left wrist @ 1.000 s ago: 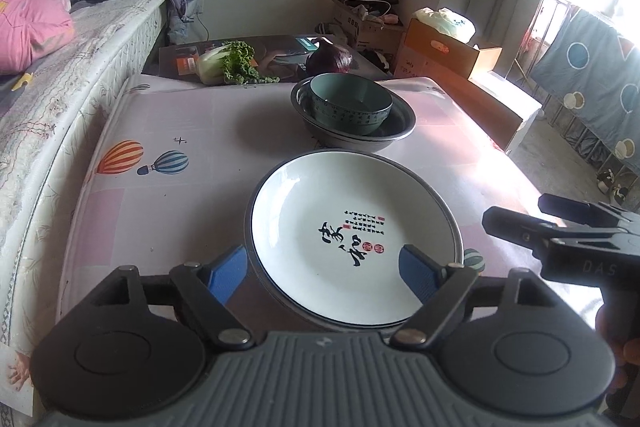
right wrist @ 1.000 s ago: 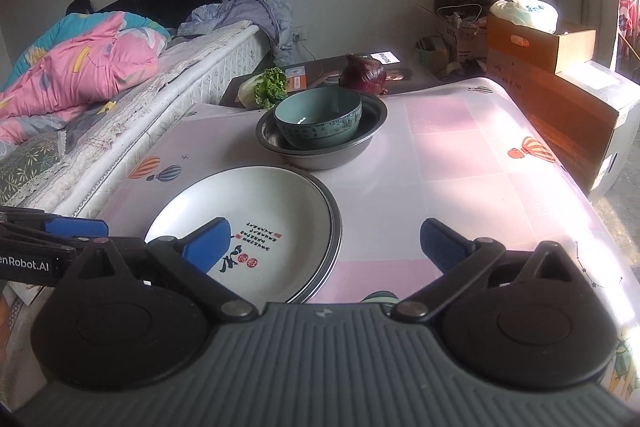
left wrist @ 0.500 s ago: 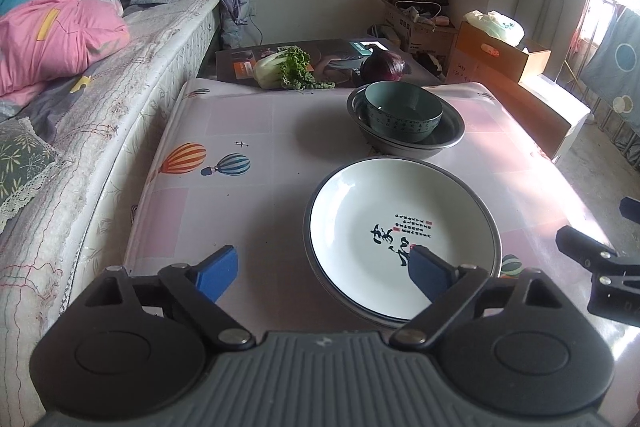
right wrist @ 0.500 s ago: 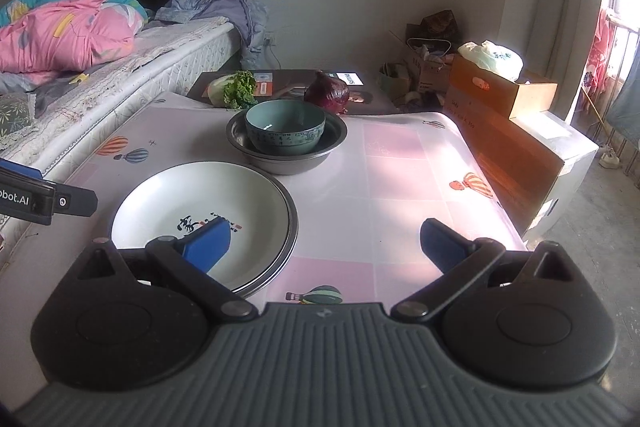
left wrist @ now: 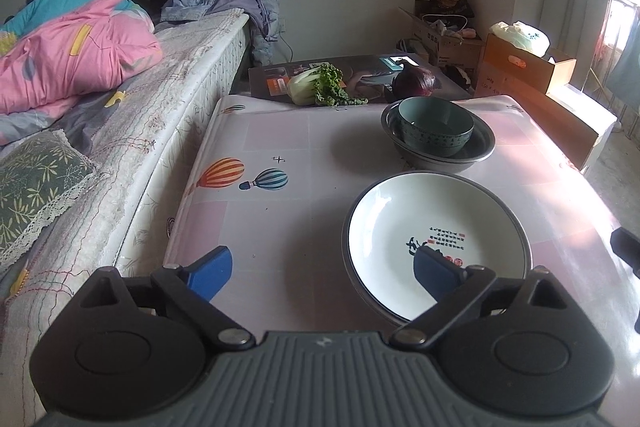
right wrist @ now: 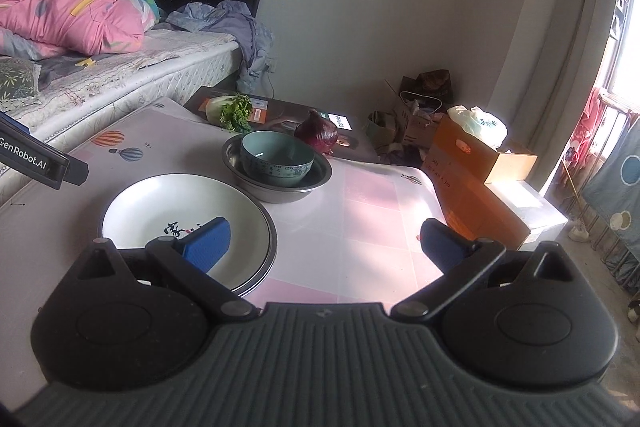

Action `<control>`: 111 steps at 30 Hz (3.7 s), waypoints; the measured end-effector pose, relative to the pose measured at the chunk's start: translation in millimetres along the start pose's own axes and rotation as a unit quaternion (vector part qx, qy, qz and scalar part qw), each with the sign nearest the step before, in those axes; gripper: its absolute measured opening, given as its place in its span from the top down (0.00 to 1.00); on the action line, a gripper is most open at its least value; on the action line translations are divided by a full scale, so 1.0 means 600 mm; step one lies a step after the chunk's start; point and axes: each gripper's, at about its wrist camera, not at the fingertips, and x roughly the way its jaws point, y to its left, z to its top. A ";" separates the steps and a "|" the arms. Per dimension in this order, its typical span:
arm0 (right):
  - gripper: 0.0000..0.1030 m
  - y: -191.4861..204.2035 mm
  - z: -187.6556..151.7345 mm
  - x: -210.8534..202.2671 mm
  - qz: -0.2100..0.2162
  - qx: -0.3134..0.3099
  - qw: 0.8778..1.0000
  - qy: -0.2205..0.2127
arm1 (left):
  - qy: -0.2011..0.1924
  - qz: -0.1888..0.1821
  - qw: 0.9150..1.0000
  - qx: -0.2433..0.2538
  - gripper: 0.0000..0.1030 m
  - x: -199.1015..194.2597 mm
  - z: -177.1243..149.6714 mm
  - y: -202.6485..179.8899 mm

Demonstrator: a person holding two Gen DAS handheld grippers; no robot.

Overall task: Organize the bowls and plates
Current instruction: 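Move both tools to the steel bowl holding the teal bowl, then close both tools on the steel bowl rim and lift it, then carry the nested bowls with both tools over the white plate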

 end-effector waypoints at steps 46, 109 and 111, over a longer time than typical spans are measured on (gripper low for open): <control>0.21 -0.177 0.075 0.367 0.189 0.232 0.951 0.074 | 0.035 -0.143 0.989 -0.021 0.21 0.282 0.171 -0.017; 0.85 -0.179 0.045 0.587 0.261 0.330 0.897 0.137 | 0.093 -0.204 0.969 -0.100 0.86 0.417 0.229 -0.050; 0.84 -0.182 0.049 0.577 0.260 0.329 0.898 0.131 | 0.090 -0.206 0.969 -0.099 0.86 0.409 0.232 -0.051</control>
